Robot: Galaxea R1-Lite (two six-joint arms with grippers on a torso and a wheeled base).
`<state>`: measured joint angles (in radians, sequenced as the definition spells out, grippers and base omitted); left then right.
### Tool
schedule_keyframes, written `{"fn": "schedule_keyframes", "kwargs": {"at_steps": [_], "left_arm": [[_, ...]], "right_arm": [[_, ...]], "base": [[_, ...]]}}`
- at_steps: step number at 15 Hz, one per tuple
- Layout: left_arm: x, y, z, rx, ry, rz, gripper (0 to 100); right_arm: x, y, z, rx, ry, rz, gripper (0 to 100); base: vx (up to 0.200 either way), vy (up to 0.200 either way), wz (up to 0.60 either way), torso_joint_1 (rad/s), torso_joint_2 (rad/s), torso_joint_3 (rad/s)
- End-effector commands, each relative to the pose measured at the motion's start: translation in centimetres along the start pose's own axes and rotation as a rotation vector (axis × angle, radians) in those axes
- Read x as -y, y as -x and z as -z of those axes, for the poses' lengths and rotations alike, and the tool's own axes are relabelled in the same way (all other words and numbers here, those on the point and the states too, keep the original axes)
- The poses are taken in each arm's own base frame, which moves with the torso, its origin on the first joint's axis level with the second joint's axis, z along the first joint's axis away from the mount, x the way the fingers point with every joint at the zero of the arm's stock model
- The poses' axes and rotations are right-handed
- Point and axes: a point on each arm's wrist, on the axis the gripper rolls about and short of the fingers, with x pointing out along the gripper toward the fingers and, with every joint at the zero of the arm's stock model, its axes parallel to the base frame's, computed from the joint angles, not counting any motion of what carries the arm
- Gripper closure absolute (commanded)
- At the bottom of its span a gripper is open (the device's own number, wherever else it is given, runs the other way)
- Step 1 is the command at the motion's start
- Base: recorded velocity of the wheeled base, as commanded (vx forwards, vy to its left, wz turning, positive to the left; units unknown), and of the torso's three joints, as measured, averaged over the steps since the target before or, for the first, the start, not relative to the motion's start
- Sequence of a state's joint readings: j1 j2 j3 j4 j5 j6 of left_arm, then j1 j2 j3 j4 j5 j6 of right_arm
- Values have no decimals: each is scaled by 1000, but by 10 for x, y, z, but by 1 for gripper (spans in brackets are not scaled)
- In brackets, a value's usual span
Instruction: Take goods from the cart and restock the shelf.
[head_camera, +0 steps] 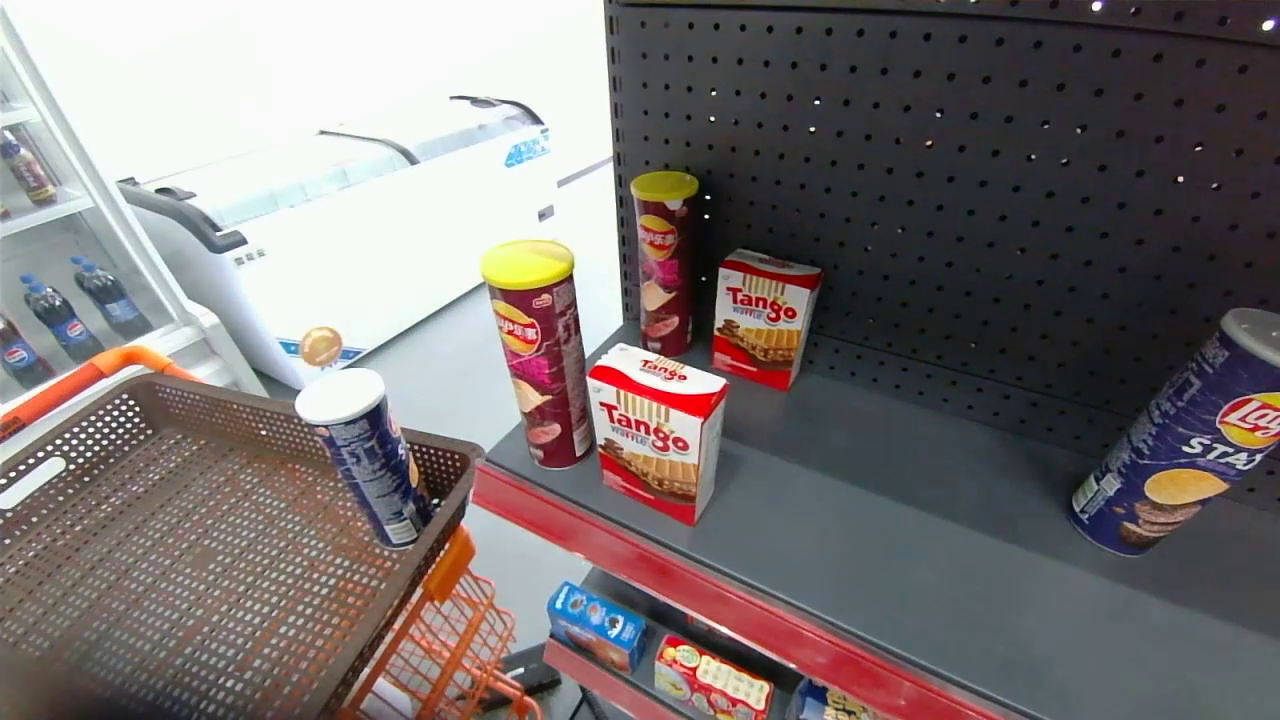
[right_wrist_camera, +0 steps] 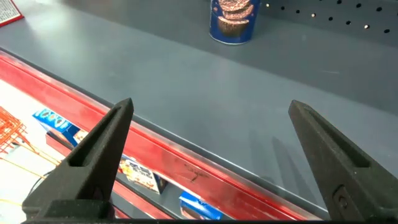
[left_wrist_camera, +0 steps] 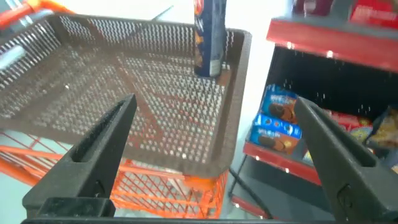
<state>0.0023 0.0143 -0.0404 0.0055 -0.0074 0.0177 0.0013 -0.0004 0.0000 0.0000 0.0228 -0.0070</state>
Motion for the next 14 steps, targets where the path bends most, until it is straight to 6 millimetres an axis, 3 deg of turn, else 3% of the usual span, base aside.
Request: {"fn": "schedule_keyframes", "kwargs": {"at_steps": [1, 3, 5, 6, 9, 14], "left_arm": [[-2, -21, -73, -74, 15, -3, 0], [-2, -45, -92, -157, 13, -14, 0], [-4, -85, -111, -196, 6, -95, 0], [-5, -103, -110, -224, 8, -114, 0], [-5, -132, -106, -271, 5, -102, 0], [-2, -199, -81, -380, 2, -72, 0]], "right_arm": [[0, 0, 0, 0, -1, -1, 0], [0, 0, 0, 0, 1, -1, 0], [0, 0, 0, 0, 1, -1, 0], [0, 0, 0, 0, 1, -1, 0], [0, 0, 0, 0, -1, -1, 0], [0, 0, 0, 0, 1, -1, 0]], "base": [[0, 0, 0, 0, 0, 0], [0, 0, 0, 0, 0, 0], [0, 0, 0, 0, 0, 0], [0, 0, 0, 0, 0, 0], [0, 0, 0, 0, 0, 0], [0, 0, 0, 0, 0, 0]]}}
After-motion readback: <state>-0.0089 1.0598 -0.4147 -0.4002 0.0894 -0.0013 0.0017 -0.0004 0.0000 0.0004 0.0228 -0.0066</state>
